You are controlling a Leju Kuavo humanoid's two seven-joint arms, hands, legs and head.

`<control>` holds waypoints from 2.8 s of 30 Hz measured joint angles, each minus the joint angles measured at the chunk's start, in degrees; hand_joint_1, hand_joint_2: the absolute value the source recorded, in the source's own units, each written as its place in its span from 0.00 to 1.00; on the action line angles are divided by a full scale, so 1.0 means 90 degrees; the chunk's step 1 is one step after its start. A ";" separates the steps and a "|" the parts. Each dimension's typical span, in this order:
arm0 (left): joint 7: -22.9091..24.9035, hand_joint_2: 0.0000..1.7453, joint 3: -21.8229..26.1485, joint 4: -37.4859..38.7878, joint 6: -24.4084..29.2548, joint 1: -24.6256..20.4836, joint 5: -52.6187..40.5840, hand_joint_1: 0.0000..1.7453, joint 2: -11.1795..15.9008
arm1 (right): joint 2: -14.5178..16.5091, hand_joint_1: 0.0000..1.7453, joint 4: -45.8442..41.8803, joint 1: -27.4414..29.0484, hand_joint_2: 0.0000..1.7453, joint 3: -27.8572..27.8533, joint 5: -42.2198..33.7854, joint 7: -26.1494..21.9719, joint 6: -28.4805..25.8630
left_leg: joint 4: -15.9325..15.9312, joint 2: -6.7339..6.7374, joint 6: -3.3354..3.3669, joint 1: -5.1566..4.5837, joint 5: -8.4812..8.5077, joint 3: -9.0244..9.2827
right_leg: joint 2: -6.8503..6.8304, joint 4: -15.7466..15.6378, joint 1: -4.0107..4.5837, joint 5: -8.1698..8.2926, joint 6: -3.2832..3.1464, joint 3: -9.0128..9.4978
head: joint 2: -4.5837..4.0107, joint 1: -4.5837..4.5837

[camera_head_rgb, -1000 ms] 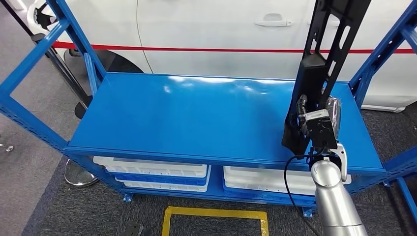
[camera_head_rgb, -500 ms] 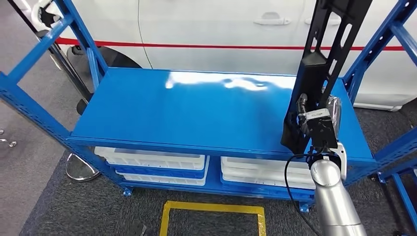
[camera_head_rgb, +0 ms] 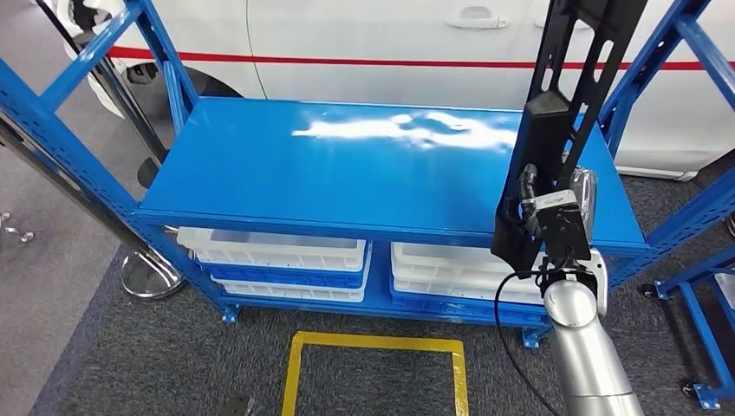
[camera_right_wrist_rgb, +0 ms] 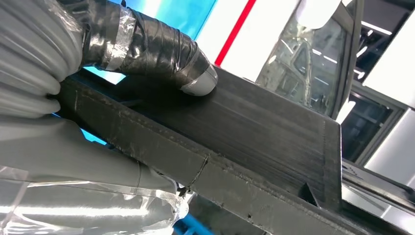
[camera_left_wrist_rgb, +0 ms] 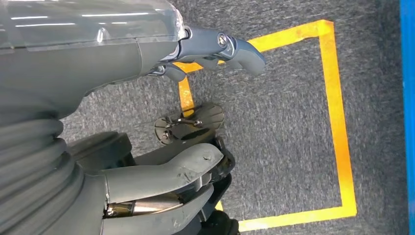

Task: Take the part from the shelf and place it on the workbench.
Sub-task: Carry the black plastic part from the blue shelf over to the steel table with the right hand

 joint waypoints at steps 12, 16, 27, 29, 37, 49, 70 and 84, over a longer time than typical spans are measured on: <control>0.0014 1.00 0.0000 0.0000 0.0011 0.0040 0.0003 0.00 0.0005 | 0.0033 1.00 0.0001 -0.0001 1.00 0.0029 -0.0001 -0.0002 0.0000 | 0.0923 -0.0034 -0.0203 0.0122 -0.0688 0.0073 | -0.0022 -0.0025 0.0060 0.0389 -0.0289 -0.0387 | 0.0000 -0.0005; 0.0030 1.00 0.0000 -0.0001 0.0013 0.0026 0.0021 0.00 0.0010 | 0.0039 1.00 0.0006 -0.0003 1.00 0.0030 -0.0001 -0.0004 0.0000 | -0.0070 -0.0055 -0.0025 0.0005 -0.0460 0.0666 | -0.0032 -0.0099 0.0011 0.0519 -0.0160 -0.0427 | 0.0000 -0.0005; 0.0069 1.00 -0.0004 0.0001 0.0018 0.0028 0.0040 0.00 -0.0007 | 0.0055 1.00 0.0058 0.0029 1.00 0.0033 -0.0002 0.0004 0.0000 | -0.0225 0.0006 0.0050 0.0077 0.0096 0.0122 | -0.0010 0.0824 -0.0099 -0.0133 0.0115 -0.0400 | 0.0000 -0.0002; 0.0070 1.00 -0.0004 -0.0001 0.0020 0.0029 0.0041 0.00 -0.0006 | 0.0057 1.00 0.0060 0.0027 1.00 0.0035 -0.0007 0.0003 -0.0001 | -0.0028 0.0003 -0.0026 0.0091 0.0129 -0.0096 | -0.0006 0.0255 -0.0098 -0.0042 0.0145 -0.0053 | 0.0000 -0.0001; 0.0085 1.00 -0.0004 -0.0002 0.0023 0.0071 0.0041 0.00 0.0002 | 0.0089 1.00 0.0066 0.0010 1.00 0.0036 -0.0022 0.0002 -0.0002 | 0.0923 -0.0033 -0.0271 0.0143 -0.0675 -0.0501 | -0.0004 0.0123 -0.0047 0.0265 -0.0255 -0.0381 | 0.0000 -0.0005; 0.0101 1.00 -0.0007 -0.0001 0.0028 0.0004 0.0046 0.00 -0.0002 | 0.0093 1.00 0.0043 0.0012 1.00 0.0036 -0.0019 0.0004 -0.0008 | -0.0382 -0.0034 0.0102 -0.0065 -0.0584 0.1050 | -0.0024 -0.0184 -0.0035 0.1112 -0.0117 -0.0956 | 0.0000 -0.0001; 0.0106 1.00 -0.0010 -0.0002 0.0028 0.0068 0.0039 0.00 -0.0007 | 0.0095 1.00 0.0081 0.0013 1.00 0.0041 -0.0027 0.0008 -0.0005 | 0.1559 -0.0036 -0.0368 0.0193 -0.0687 -0.0682 | -0.0036 -0.0185 -0.0017 0.0228 -0.0276 -0.0055 | 0.0000 -0.0015; 0.0048 1.00 -0.0010 -0.0002 0.0030 0.0055 0.0054 0.00 0.0004 | 0.0101 1.00 0.0117 0.0040 1.00 0.0041 -0.0023 0.0004 -0.0012 | -0.0542 -0.0035 0.0030 0.0046 -0.0061 0.0594 | 0.0011 0.0977 -0.0024 -0.0332 -0.0067 -0.0749 | 0.0000 -0.0013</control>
